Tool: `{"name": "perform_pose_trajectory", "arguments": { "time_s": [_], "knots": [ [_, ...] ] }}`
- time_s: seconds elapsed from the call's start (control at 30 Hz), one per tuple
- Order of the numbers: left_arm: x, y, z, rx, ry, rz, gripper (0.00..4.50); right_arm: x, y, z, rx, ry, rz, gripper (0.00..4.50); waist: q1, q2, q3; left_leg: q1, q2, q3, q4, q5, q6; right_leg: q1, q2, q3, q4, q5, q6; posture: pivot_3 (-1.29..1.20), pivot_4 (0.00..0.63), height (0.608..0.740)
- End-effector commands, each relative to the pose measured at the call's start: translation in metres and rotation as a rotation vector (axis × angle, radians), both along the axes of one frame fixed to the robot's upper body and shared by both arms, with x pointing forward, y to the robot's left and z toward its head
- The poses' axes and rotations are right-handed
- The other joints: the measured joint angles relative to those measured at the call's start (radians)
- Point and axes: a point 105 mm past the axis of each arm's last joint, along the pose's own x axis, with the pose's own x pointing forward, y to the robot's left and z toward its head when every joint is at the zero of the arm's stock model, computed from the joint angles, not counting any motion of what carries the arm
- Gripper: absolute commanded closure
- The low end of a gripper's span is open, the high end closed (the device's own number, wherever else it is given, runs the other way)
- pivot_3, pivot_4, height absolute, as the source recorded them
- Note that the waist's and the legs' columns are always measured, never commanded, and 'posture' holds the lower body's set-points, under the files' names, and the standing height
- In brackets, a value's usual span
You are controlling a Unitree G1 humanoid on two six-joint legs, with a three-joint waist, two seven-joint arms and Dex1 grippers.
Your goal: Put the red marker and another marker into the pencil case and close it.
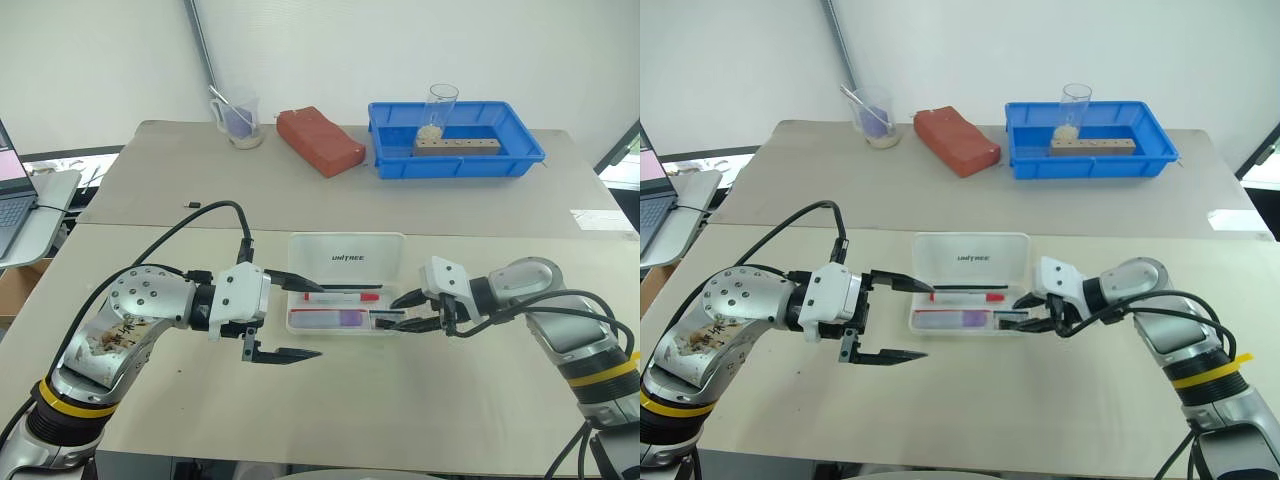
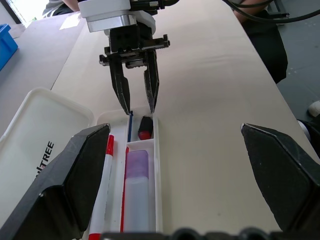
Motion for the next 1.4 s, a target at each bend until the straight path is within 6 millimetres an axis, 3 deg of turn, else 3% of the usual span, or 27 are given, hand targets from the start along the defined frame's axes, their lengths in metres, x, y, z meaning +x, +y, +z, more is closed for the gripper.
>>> {"name": "perform_pose_trajectory", "arguments": {
  "time_s": [0.03, 0.13, 0.17, 0.27, 0.37, 0.5, 0.6, 0.7, 0.83, 1.03, 1.4],
  "knots": [
    [-0.004, -0.003, 0.005, -0.007, -0.019, -0.012, 0.0, 0.003, 0.005, 0.014, 0.019, -0.036, 0.005, 1.24, 0.0, 0.0, 0.0, 0.0, 0.0, 0.0, 0.0, 0.0, 0.0, 0.0, 0.0, 0.0, 0.0, 0.0, 0.0, 0.0, 0.15, 0.74],
    [-0.002, -0.002, 0.005, -0.008, -0.018, -0.002, 0.0, 0.003, 0.007, 0.017, 0.032, -0.036, 0.003, 0.15, 0.0, 0.0, 0.0, 0.0, 0.0, 0.0, 0.0, 0.0, 0.0, 0.0, 0.0, 0.0, 0.0, 0.0, 0.0, 0.0, 0.15, 0.74],
    [0.0, -0.001, 0.004, -0.007, -0.017, 0.008, 0.0, 0.004, 0.007, 0.02, 0.042, -0.038, -0.002, 0.02, 0.0, 0.001, 0.0, 0.0, 0.0, 0.0, 0.0, 0.0, 0.0, 0.0, 0.0, 0.0, 0.0, 0.0, 0.0, 0.0, 0.15, 0.74],
    [0.008, 0.007, 0.004, -0.009, -0.013, 0.058, 0.0, 0.004, 0.007, 0.031, 0.091, -0.05, -0.031, 0.02, 0.0, 0.001, -0.001, 0.0, 0.0, 0.0, 0.0, 0.0, 0.0, 0.0, 0.0, 0.0, 0.0, 0.0, 0.0, 0.0, 0.15, 0.74],
    [0.034, 0.022, 0.013, -0.078, 0.01, 0.233, 0.0, -0.001, 0.01, 0.064, 0.222, -0.063, -0.118, 0.02, 0.0, 0.001, 0.0, 0.0, 0.0, 0.0, 0.0, 0.0, 0.0, 0.0, 0.0, 0.0, 0.001, 0.0, 0.0, 0.0, 0.15, 0.74],
    [0.06, 0.044, 0.022, -0.204, 0.054, 0.444, 0.0, -0.014, 0.014, 0.086, 0.272, -0.12, -0.2, 0.02, 0.001, 0.0, -0.001, 0.0, 0.0, -0.003, 0.0, 0.0, 0.0, 0.0, 0.0, -0.001, 0.001, 0.0, 0.0, 0.0, 0.15, 0.74],
    [0.081, 0.061, 0.034, -0.312, 0.069, 0.574, 0.84, -0.02, 0.018, 0.101, 0.311, -0.136, -0.254, 0.0, 0.0, -0.001, 0.0, 0.0, 0.0, -0.003, 0.0, 0.0, 0.0, 0.0, 0.0, -0.001, 0.001, 0.0, 0.0, 0.0, 0.15, 0.74],
    [0.104, 0.068, 0.043, -0.392, 0.079, 0.662, 2.3, -0.02, 0.021, 0.11, 0.333, -0.156, -0.305, 0.0, 0.002, -0.001, 0.0, 0.0, -0.001, -0.003, 0.0, 0.0, 0.0, 0.0, 0.0, -0.002, 0.002, 0.0, 0.0, 0.0, 0.15, 0.74],
    [0.13, 0.061, 0.037, -0.373, 0.121, 0.675, 4.37, -0.017, 0.014, 0.115, 0.329, -0.182, -0.371, 0.0, 0.006, -0.002, -0.001, -0.001, -0.001, -0.003, 0.0, 0.0, 0.0, -0.002, 0.0, -0.002, 0.001, 0.0, 0.0, 0.0, 0.15, 0.74],
    [0.155, 0.048, 0.005, -0.19, 0.151, 0.673, 4.44, -0.013, 0.005, 0.119, 0.332, -0.205, -0.427, 0.0, 0.001, -0.002, -0.001, -0.002, -0.002, -0.003, -0.001, 0.0, 0.0, -0.002, 0.0, -0.001, 0.001, 0.0, 0.0, 0.0, 0.15, 0.74],
    [0.166, 0.038, -0.006, -0.104, 0.179, 0.579, 4.44, -0.021, 0.01, 0.12, 0.34, -0.196, -0.417, 0.0, -0.002, -0.002, -0.001, -0.002, -0.001, -0.003, -0.002, 0.0, 0.0, -0.002, 0.001, 0.0, 0.001, 0.0, 0.0, 0.0, 0.15, 0.74]
  ]
}}
